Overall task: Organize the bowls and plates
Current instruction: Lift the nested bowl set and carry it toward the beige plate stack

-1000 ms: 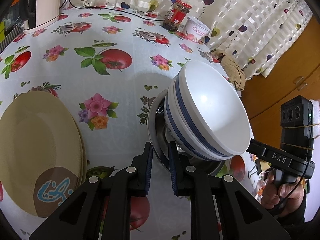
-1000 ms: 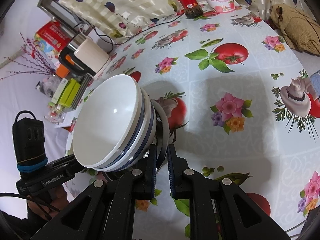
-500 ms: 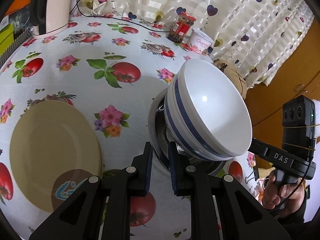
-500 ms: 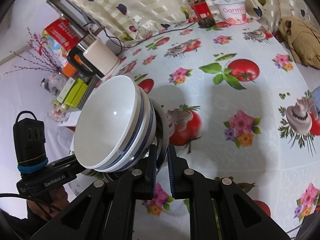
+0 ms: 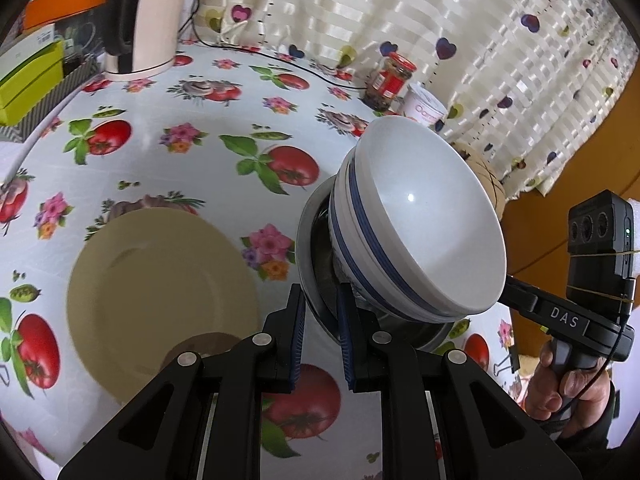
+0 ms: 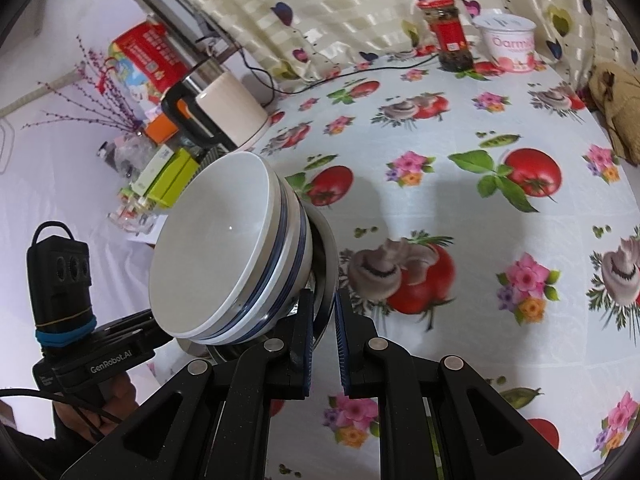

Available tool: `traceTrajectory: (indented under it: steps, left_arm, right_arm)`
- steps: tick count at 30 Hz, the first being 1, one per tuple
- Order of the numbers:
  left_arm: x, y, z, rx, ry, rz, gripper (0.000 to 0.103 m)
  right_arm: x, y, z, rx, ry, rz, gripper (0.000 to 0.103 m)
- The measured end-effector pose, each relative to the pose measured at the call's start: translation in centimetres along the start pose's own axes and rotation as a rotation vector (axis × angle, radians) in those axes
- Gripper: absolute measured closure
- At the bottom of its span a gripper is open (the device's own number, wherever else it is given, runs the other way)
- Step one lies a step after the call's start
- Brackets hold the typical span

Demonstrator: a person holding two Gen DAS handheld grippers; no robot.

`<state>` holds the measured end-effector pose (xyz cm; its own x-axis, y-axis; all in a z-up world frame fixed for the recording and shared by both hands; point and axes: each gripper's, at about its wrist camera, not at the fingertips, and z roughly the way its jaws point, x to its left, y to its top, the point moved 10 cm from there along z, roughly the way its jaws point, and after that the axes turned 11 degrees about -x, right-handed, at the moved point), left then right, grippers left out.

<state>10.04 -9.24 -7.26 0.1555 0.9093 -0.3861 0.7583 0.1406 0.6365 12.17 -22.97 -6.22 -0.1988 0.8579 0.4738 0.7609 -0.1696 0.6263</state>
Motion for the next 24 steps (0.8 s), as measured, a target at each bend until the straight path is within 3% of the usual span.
traceTrajectory:
  steps: [24]
  left_arm:
    - [7.9,0.1,-4.2,-0.064,0.143,-0.108,0.087]
  right_arm:
    - [8.0,-0.8,5.3,0.088,0.11,-0.097,0.092]
